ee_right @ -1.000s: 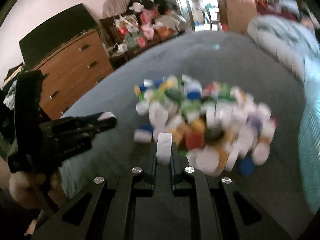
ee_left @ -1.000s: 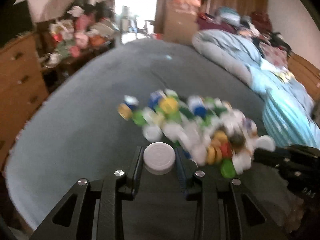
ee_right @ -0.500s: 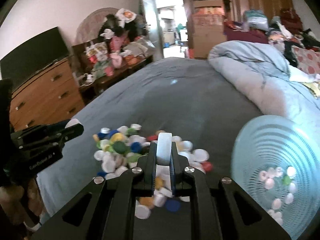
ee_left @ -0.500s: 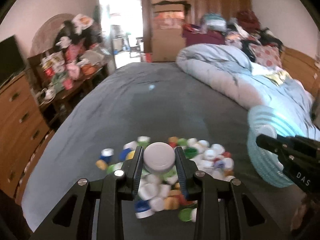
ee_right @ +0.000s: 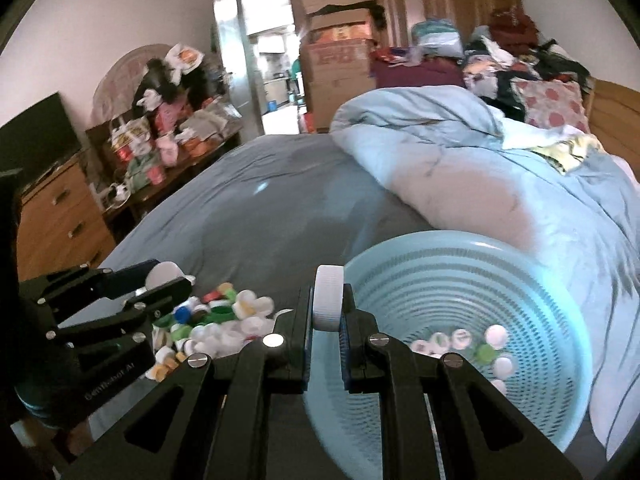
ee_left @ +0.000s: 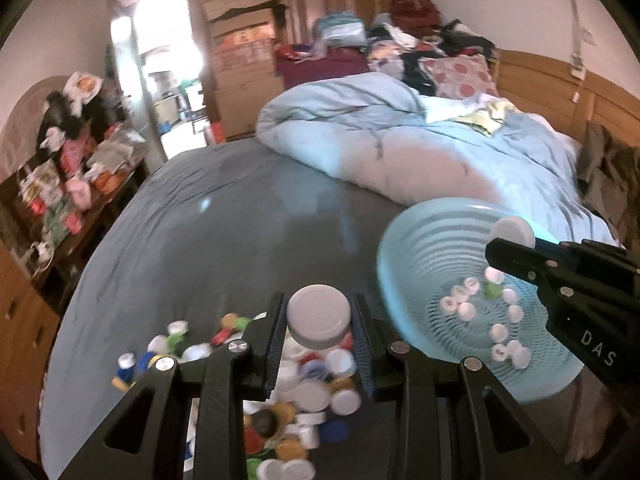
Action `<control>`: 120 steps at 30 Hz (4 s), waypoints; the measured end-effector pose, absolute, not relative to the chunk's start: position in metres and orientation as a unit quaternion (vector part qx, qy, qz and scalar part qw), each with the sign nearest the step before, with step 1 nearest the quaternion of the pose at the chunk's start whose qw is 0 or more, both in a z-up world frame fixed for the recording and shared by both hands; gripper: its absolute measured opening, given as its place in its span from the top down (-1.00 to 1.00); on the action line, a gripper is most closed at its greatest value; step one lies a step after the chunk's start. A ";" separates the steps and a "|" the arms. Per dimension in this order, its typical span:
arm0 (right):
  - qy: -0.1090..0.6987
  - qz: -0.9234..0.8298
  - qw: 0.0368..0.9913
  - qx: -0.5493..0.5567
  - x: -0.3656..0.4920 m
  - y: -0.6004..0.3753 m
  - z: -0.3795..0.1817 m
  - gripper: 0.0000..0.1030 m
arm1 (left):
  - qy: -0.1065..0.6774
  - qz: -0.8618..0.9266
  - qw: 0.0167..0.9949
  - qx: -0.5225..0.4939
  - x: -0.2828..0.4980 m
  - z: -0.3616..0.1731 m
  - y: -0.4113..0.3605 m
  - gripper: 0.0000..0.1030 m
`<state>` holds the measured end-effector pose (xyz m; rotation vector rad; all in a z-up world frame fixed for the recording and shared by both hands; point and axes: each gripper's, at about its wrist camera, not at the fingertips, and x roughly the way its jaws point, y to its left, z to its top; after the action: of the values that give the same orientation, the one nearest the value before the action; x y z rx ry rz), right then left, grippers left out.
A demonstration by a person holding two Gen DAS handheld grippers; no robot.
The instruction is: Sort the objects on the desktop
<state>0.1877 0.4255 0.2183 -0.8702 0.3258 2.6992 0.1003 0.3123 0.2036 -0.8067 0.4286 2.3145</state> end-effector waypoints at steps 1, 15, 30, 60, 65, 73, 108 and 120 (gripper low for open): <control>0.113 0.936 0.150 -0.299 0.192 0.430 0.220 0.81 | 0.169 0.879 0.327 -0.305 0.103 0.205 0.322 0.35; 0.157 0.913 0.231 -0.297 0.239 0.503 0.213 0.81 | 0.221 0.803 0.422 -0.358 0.132 0.184 0.434 0.35; 0.160 0.899 0.263 -0.310 0.250 0.524 0.199 -0.29 | 0.248 0.765 0.448 -0.390 0.150 0.156 0.468 -0.93; 0.160 0.950 0.148 -0.226 0.239 0.459 0.214 -0.90 | 0.343 0.867 0.264 -0.246 0.090 0.055 0.371 -0.96; 0.136 0.951 0.123 -0.250 0.224 0.442 0.206 -0.90 | 0.397 0.851 0.231 -0.255 0.052 0.030 0.399 -0.97; 0.126 0.950 0.101 -0.268 0.216 0.435 0.196 -0.90 | 0.383 0.867 0.126 -0.294 -0.007 0.016 0.357 -1.00; 0.136 0.948 0.085 -0.276 0.206 0.425 0.188 -0.90 | 0.233 0.892 0.133 -0.364 -0.010 0.021 0.237 -1.00; 0.061 0.950 0.020 -0.307 0.190 0.345 0.166 -0.90 | 0.025 0.926 0.132 -0.354 0.027 0.098 0.024 -1.00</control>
<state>0.1901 0.3452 0.1664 -0.9525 0.1891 2.9457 0.0269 0.0239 0.0981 -1.0260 0.0724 2.6858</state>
